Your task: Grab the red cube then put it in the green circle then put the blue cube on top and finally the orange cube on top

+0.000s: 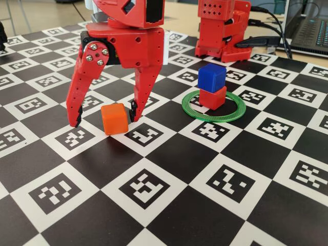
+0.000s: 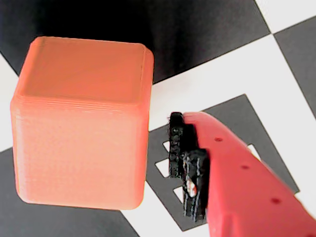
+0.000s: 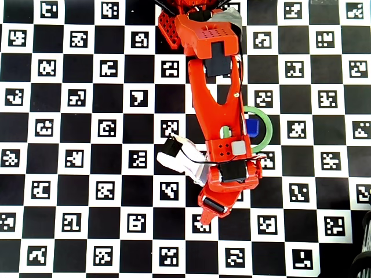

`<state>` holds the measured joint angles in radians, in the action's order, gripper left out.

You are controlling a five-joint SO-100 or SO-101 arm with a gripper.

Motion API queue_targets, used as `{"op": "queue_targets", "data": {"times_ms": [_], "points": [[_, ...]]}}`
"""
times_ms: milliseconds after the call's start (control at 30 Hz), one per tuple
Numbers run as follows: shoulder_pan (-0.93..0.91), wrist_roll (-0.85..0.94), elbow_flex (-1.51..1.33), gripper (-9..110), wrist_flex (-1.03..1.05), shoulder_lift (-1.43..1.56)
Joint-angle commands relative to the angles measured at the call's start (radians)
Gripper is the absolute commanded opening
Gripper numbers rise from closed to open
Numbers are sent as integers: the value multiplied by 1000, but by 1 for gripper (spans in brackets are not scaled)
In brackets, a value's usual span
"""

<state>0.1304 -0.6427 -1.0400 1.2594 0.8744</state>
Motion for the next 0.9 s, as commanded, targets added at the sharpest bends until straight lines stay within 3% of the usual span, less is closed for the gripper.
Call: {"op": "queue_targets", "data": {"times_ms": [0,200,533,867], "points": [[-17,-5,34,39,-8,32],[-17,3,34,34,-9,32],[-28,-21,14,6,-15,40],[-29,11,15,4,49,121]]}}
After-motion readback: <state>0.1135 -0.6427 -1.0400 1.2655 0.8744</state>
